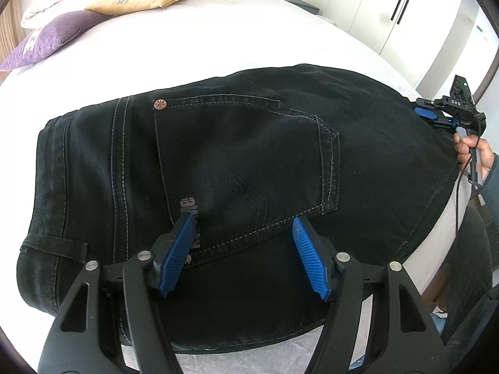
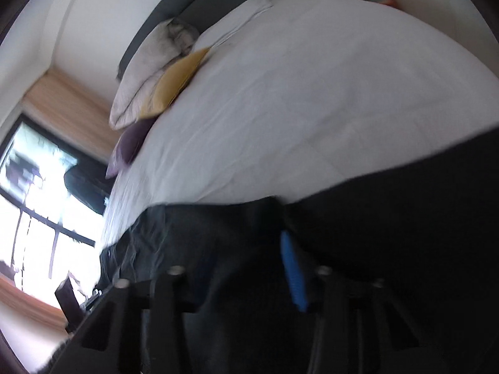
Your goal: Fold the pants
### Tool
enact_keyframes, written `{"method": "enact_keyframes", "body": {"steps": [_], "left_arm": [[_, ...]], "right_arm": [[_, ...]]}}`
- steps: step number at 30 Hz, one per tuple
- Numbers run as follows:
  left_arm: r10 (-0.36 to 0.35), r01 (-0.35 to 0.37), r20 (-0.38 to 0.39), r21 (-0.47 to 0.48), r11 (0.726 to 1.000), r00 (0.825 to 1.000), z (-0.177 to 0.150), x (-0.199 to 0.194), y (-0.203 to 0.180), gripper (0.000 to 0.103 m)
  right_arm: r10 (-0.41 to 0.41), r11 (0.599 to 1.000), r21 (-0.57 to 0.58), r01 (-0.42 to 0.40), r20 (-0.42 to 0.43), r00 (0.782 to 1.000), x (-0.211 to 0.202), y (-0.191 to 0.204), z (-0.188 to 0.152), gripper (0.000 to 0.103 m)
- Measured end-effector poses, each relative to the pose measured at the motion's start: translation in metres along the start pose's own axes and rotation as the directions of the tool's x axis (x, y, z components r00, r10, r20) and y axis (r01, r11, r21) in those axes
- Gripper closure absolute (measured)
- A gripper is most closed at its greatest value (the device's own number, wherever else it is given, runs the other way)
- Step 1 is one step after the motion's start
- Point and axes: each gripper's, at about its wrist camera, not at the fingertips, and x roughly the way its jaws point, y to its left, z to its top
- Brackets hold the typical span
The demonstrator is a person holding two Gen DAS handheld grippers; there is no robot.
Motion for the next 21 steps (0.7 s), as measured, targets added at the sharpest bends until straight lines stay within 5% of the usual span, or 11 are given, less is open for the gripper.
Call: {"method": "enact_keyframes", "body": {"steps": [9, 11, 14, 16, 20, 21], "left_arm": [[0.006, -0.006, 0.007, 0.003, 1.0, 1.0, 0.0, 0.003, -0.001, 0.04], [0.011, -0.011, 0.01, 0.002, 1.0, 1.0, 0.0, 0.004, -0.002, 0.04], [0.015, -0.015, 0.01, 0.0, 1.0, 1.0, -0.001, 0.003, -0.002, 0.039], [0.02, -0.02, 0.004, 0.0, 1.0, 1.0, 0.0, 0.004, -0.004, 0.039], [0.028, -0.028, -0.003, 0.009, 1.0, 1.0, 0.001, 0.005, -0.007, 0.039], [0.027, -0.027, -0.001, 0.009, 1.0, 1.0, 0.001, 0.005, -0.007, 0.039]], "right_arm": [[-0.215, 0.957, 0.231, 0.175, 0.163, 0.963, -0.092, -0.081, -0.002, 0.071], [-0.151, 0.964, 0.246, 0.098, 0.209, 0.966, -0.102, -0.067, -0.004, 0.064], [0.078, 0.981, 0.155, -0.12, 0.251, 0.965, -0.079, -0.017, -0.011, 0.049], [0.223, 0.968, 0.067, -0.241, 0.198, 0.954, -0.044, 0.025, -0.017, 0.034], [0.131, 0.982, 0.118, -0.146, 0.129, 0.983, 0.002, 0.015, -0.015, 0.037], [0.124, 0.969, 0.195, -0.152, 0.148, 0.981, 0.004, -0.007, -0.011, 0.062]]}}
